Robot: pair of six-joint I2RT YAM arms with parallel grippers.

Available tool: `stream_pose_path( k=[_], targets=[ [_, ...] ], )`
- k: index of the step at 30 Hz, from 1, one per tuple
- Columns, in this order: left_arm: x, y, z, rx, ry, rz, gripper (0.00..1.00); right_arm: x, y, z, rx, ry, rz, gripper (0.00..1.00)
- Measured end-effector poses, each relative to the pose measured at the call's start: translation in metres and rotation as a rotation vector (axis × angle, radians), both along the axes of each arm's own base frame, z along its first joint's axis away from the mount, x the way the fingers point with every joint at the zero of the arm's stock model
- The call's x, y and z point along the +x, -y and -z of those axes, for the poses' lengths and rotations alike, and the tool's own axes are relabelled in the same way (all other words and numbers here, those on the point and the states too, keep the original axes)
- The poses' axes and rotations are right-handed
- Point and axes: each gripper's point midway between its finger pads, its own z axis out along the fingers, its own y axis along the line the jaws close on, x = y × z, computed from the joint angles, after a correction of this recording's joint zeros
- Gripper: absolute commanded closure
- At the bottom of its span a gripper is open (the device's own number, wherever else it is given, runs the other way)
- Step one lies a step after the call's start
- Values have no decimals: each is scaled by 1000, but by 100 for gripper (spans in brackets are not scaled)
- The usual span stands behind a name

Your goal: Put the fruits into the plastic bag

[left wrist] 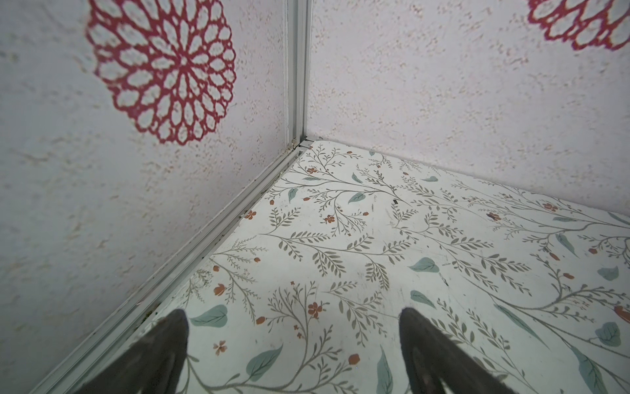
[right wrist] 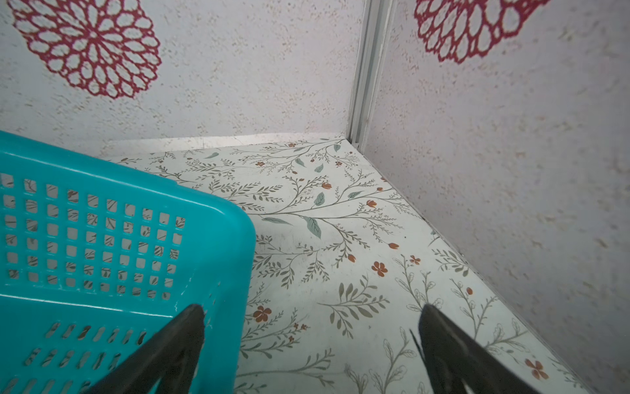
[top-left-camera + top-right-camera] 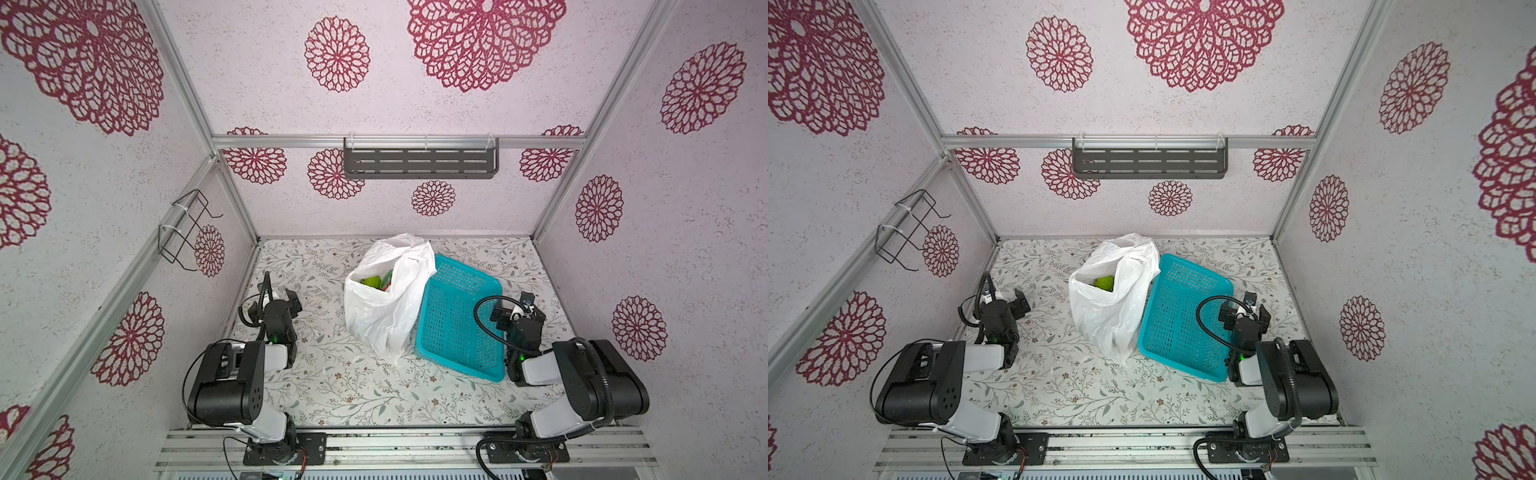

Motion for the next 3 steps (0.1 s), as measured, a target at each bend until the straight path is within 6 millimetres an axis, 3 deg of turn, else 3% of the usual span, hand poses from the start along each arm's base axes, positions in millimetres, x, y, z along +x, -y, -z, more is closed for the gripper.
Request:
stream_pose_path(
  k=[3],
  targets=[
    [0, 0, 0, 0, 0, 0, 3, 1, -2, 0, 2, 0, -11, 1]
  ],
)
